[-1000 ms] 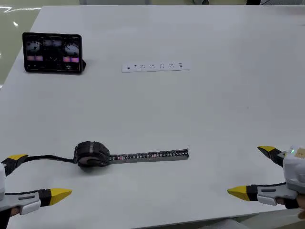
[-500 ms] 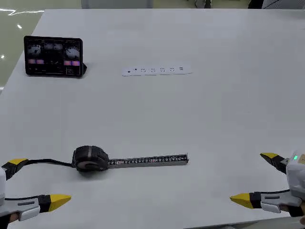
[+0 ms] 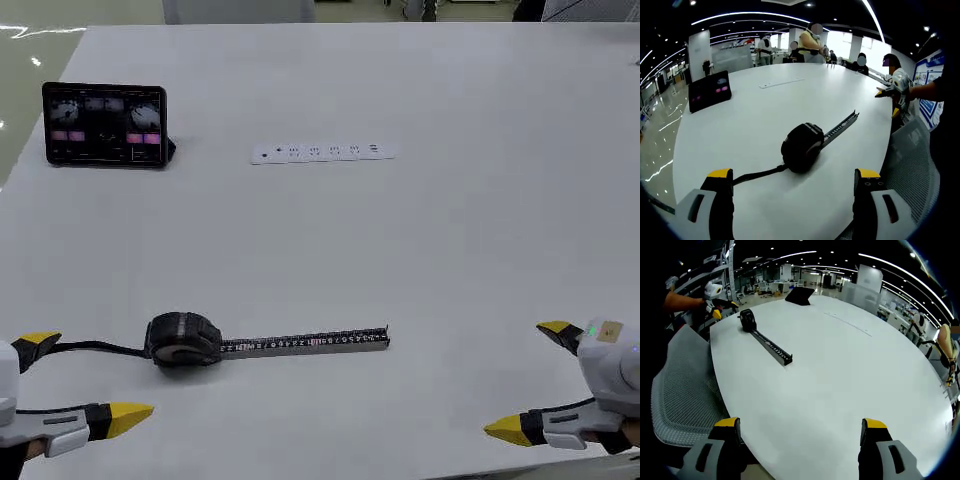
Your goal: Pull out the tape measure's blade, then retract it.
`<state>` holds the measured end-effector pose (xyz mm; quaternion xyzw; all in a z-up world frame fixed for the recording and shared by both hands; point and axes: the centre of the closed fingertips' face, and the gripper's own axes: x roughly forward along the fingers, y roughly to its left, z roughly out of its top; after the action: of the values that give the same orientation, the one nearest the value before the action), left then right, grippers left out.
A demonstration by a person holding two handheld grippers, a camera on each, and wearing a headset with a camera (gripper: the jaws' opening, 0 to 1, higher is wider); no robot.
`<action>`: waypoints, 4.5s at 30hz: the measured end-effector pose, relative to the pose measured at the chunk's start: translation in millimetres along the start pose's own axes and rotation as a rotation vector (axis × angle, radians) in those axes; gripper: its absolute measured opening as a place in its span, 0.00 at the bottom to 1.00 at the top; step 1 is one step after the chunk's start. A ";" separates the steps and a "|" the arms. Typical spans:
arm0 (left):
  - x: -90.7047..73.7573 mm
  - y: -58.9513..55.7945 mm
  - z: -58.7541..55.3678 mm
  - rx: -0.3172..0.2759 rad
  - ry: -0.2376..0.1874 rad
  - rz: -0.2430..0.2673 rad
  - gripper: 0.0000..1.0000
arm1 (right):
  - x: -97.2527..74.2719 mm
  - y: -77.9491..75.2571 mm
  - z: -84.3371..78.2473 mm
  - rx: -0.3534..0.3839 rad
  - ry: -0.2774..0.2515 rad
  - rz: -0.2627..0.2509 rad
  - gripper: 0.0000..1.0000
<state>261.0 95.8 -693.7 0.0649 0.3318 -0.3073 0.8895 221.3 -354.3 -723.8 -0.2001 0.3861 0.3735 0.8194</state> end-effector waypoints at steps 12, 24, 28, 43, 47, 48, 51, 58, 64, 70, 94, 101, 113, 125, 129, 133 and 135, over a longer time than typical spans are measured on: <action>17.5 -3.1 20.3 -0.056 0.009 0.026 0.99 | 13.2 -5.2 33.8 -0.120 0.047 0.088 0.99; 37.2 -21.9 31.6 -0.060 0.004 0.031 0.99 | 31.0 0.3 74.7 -0.245 0.088 0.156 0.99; 44.1 -24.9 38.4 -0.080 -0.018 0.041 0.99 | 40.6 6.3 78.5 -0.272 0.123 0.205 0.99; 69.5 -40.2 43.9 -0.081 -0.001 0.086 0.99 | 75.9 8.9 92.3 -0.375 0.170 0.256 0.99; 74.2 -45.0 50.7 -0.053 -0.019 0.102 0.99 | 85.7 11.6 99.3 -0.422 0.173 0.273 0.91; 75.9 -45.5 52.6 -0.062 -0.027 0.110 0.99 | 91.5 10.8 99.9 -0.430 0.174 0.279 0.92; 78.3 -45.3 53.4 -0.086 -0.027 0.129 0.99 | 97.8 13.0 102.0 -0.456 0.185 0.293 0.89; 77.4 -38.5 56.0 -0.125 -0.055 0.200 0.99 | 110.9 17.6 102.6 -0.489 0.202 0.314 0.80; 79.6 -38.9 56.7 -0.149 -0.084 0.214 0.99 | 120.0 17.3 99.7 -0.493 0.216 0.326 0.65; 81.8 -35.0 56.9 -0.175 -0.136 0.236 0.99 | 123.2 21.5 91.1 -0.509 0.229 0.349 0.55; 85.2 -20.3 38.8 -0.174 -0.164 0.287 0.99 | 129.1 29.6 81.7 -0.556 0.224 0.392 0.24; 86.6 -21.1 40.2 -0.169 -0.168 0.282 0.99 | 129.6 30.3 78.2 -0.570 0.224 0.399 0.17; 87.8 -16.0 40.3 -0.188 -0.177 0.308 0.99 | 133.3 30.4 79.7 -0.540 0.248 0.387 0.12; 91.5 -4.4 24.9 -0.249 -0.165 0.373 0.84 | 133.6 29.9 78.2 -0.501 0.302 0.352 0.11; 93.5 0.1 20.9 -0.261 -0.160 0.395 0.80 | 133.5 29.9 78.0 -0.511 0.313 0.353 0.10; 94.0 4.2 12.5 -0.282 -0.133 0.413 0.74 | 133.4 30.5 77.5 -0.519 0.314 0.353 0.10; 93.6 3.6 12.7 -0.282 -0.139 0.409 0.74 | 133.7 30.1 77.7 -0.514 0.317 0.350 0.10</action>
<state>325.4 47.6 -743.2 -0.0154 0.2895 -0.0752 0.9541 292.3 -225.9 -781.3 -0.3860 0.4305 0.5577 0.5956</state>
